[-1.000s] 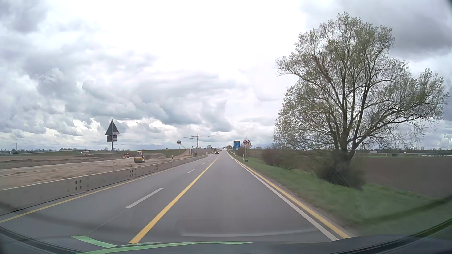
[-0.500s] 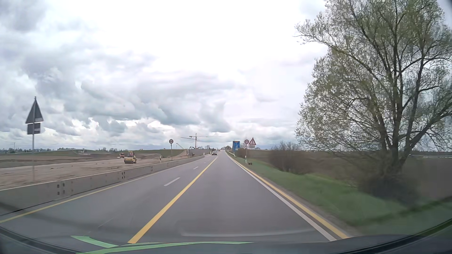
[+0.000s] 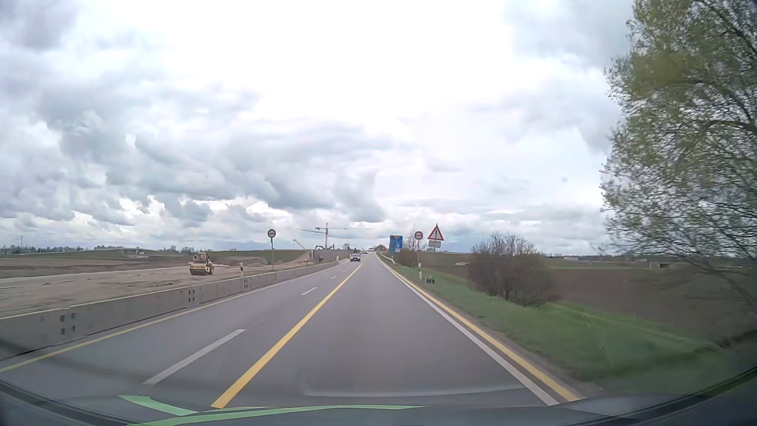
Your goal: Follow the waypoints while adhering to traffic rules and regulations
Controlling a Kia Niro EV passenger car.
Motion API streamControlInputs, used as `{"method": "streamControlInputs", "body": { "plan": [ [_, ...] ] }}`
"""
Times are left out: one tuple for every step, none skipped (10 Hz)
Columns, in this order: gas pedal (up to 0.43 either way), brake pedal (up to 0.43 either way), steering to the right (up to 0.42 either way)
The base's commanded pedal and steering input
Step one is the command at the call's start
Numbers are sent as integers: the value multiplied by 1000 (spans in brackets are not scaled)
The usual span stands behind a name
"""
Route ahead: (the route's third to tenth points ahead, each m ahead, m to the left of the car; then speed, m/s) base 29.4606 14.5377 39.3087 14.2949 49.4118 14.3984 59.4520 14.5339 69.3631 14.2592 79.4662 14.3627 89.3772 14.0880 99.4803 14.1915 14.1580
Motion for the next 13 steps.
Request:
{"method": "streamControlInputs", "body": {
  "plan": [
    [130, 0, 2],
    [130, 0, 2],
    [130, 0, 2],
    [130, 0, 2],
    [130, 0, 2],
    [130, 0, 2],
    [130, 0, 2],
    [130, 0, 2],
    [130, 0, 2],
    [130, 0, 2],
    [130, 0, 1],
    [130, 0, 1],
    [130, 0, 1]
  ]
}}
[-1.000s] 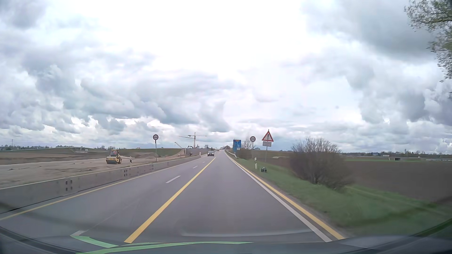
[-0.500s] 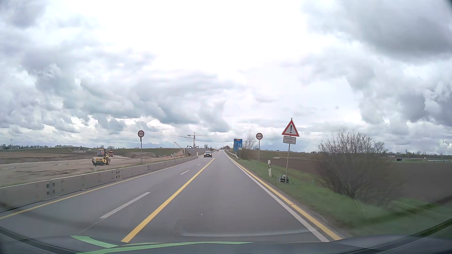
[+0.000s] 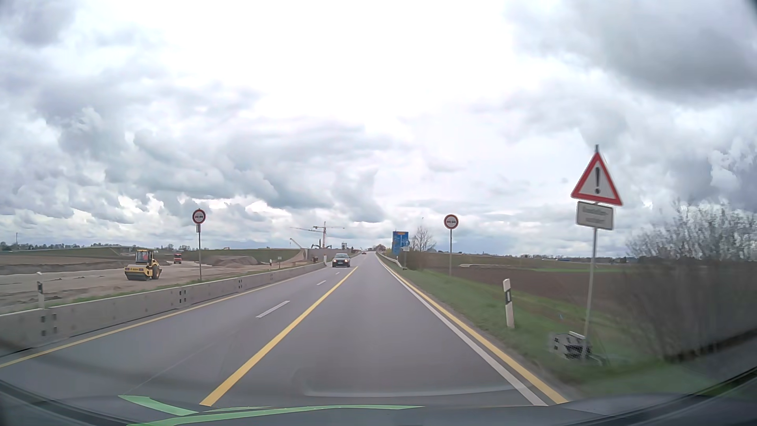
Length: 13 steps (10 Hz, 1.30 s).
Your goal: Follow the waypoints while adhering to traffic rules and regulations
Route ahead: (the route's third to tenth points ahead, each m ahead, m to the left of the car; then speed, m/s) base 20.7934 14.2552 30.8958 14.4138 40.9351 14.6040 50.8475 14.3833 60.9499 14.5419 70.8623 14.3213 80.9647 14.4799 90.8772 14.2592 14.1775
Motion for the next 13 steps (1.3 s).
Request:
{"method": "streamControlInputs", "body": {
  "plan": [
    [130, 0, 1],
    [130, 0, 1],
    [130, 0, 1],
    [130, 0, 1],
    [118, 0, 1],
    [118, 0, 1],
    [118, 0, 0],
    [118, 0, 0],
    [118, 0, 0],
    [118, 0, 0],
    [118, 0, 0],
    [118, 0, 0],
    [118, 0, 0]
  ]
}}
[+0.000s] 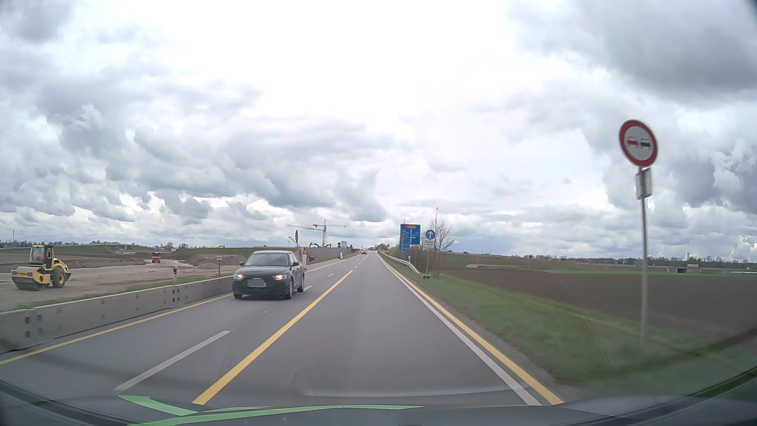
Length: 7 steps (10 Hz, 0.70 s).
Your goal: Follow the waypoints while adhering to traffic rules and regulations
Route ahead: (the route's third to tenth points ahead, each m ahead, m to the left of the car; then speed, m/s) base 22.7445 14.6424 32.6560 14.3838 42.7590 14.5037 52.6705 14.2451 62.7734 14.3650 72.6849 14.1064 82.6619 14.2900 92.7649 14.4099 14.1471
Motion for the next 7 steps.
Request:
{"method": "streamControlInputs", "body": {
  "plan": [
    [118, 0, 0],
    [118, 0, 0],
    [118, 0, 0],
    [118, 0, 0],
    [118, 0, 0],
    [118, 0, 0],
    [118, 0, 0]
  ]
}}
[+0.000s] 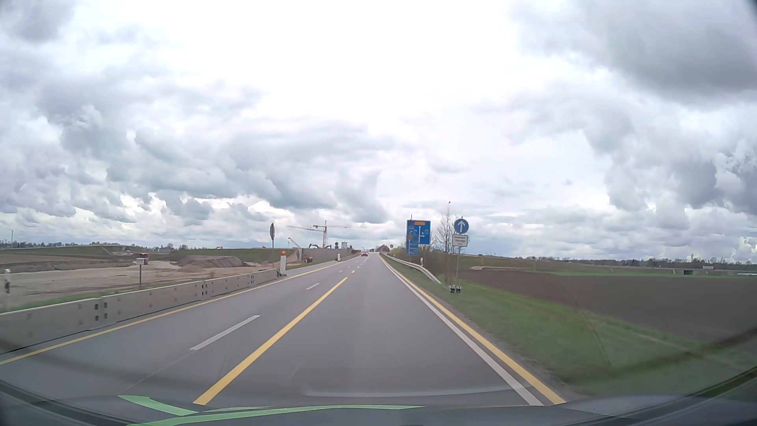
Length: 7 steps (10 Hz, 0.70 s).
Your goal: Follow the waypoints while adhering to traffic rules and regulations
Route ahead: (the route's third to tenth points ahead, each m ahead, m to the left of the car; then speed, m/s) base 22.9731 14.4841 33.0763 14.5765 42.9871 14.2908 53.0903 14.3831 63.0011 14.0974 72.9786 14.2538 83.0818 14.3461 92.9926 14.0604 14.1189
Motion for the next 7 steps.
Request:
{"method": "streamControlInputs", "body": {
  "plan": [
    [118, 0, 0],
    [118, 0, 0],
    [130, 0, 0],
    [130, 0, 0],
    [130, 0, 0],
    [130, 0, 0],
    [130, 0, 0]
  ]
}}
